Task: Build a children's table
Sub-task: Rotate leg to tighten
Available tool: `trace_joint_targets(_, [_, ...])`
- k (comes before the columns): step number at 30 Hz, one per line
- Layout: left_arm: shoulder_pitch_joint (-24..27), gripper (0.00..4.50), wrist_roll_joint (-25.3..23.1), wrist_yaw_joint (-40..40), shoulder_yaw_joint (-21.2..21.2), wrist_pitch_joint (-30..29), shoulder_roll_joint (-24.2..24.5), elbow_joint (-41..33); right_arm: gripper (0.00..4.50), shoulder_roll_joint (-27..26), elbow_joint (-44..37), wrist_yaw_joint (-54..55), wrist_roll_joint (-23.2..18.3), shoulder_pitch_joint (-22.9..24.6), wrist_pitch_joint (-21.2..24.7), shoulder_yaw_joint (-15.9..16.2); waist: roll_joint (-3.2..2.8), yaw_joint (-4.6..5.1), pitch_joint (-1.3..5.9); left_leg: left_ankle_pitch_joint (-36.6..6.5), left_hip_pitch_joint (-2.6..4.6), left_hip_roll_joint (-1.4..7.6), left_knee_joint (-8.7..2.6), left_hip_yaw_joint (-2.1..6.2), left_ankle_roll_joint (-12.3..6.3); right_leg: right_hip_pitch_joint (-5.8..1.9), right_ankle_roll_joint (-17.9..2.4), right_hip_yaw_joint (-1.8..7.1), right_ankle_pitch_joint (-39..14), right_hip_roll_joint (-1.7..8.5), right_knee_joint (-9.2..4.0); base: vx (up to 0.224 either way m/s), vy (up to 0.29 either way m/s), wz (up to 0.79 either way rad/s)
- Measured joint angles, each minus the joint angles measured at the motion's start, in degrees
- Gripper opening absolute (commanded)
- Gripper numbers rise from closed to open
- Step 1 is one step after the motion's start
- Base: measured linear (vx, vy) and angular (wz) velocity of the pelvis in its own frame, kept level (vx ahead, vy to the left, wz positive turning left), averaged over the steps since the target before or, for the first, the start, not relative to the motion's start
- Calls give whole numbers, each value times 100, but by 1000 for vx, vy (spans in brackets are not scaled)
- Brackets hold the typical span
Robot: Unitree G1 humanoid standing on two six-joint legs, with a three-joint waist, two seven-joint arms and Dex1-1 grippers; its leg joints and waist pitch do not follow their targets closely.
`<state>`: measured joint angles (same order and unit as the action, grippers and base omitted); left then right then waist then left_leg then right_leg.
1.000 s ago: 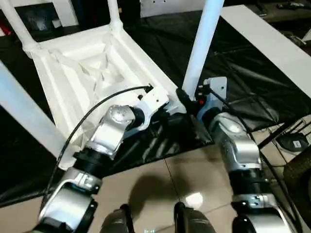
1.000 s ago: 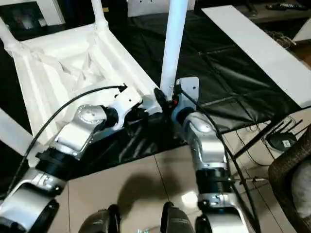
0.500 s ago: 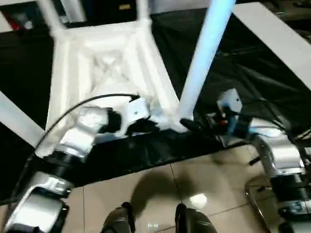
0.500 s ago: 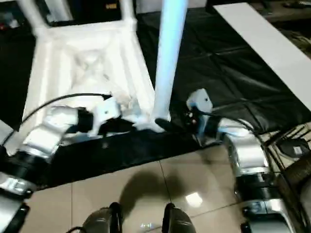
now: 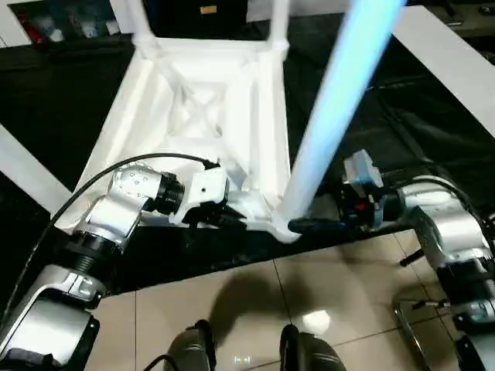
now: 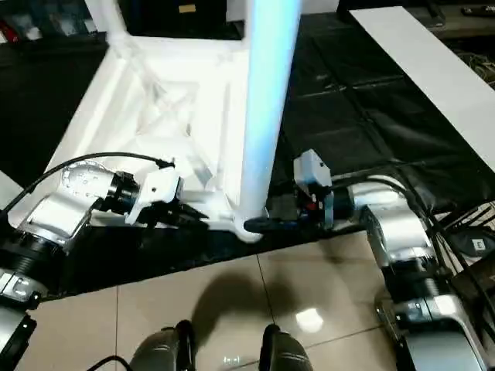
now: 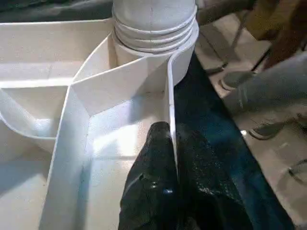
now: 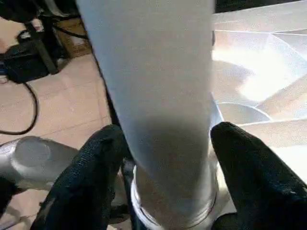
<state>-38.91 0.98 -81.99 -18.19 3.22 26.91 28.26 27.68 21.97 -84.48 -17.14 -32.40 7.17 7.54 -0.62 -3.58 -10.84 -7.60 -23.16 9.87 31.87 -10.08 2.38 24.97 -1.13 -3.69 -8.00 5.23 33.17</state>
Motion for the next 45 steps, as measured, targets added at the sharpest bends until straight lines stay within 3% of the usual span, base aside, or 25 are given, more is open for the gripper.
trace_joint_targets(12, [-75,0,32,-156,-31,216,-1,184,220,30,123,-354,-31,-131,24,135,1,-24,1,1,-1,0,-2,-2,-1,-1,0,-1,0,1,3,0,0,0])
trace_joint_targets(17, [-102,0,58,-67,-3,-44,-133,152,202,4,51,-247,-114,-56,392,23,1,-65,0,1,-3,0,3,-7,-1,-3,0,2,0,4,3,0,0,0])
trace_joint_targets(19, [-82,0,40,92,29,-389,-171,20,199,-90,-346,181,-146,214,696,-101,1,-81,0,1,2,3,5,-11,-2,-4,0,4,0,4,6,0,0,0])
trace_joint_targets(21, [-79,0,20,277,83,-590,-186,-10,199,-170,-481,548,-132,283,825,-175,-1,-42,1,6,6,6,6,-16,-4,-2,0,4,0,4,6,0,0,0])
trace_joint_targets(26, [-85,0,-261,1240,319,-1235,-401,-104,198,-870,-615,2334,224,311,1037,-550,0,203,0,17,21,8,14,-14,14,3,29,0,-18,4,-9,0,0,0])
trace_joint_targets(31, [-190,0,-590,3025,613,-2329,-1316,-238,197,-2045,-786,5136,888,112,1518,-1052,-1,372,0,17,36,3,27,-7,15,15,34,-3,-20,4,-18,0,0,0])
trace_joint_targets(37, [-206,0,-779,3912,668,-2829,-1812,-440,197,-2724,-789,6657,1181,-60,1615,-1231,-2,387,1,17,31,1,17,-4,15,19,36,-4,-22,4,-26,0,0,0])
trace_joint_targets(38, [-204,0,-815,3962,663,-2852,-1844,-471,232,-2773,-793,6758,1212,-64,1595,-1249,-2,389,1,17,28,0,14,-4,15,19,36,-3,-21,4,-28,0,0,0])
trace_joint_targets(45, [-129,0,-824,3938,544,-2887,-1734,-728,305,-2638,-896,6436,1114,72,1441,-1221,-2,383,1,12,22,-1,-17,-2,19,23,23,-6,-5,-1,-28,0,0,0])
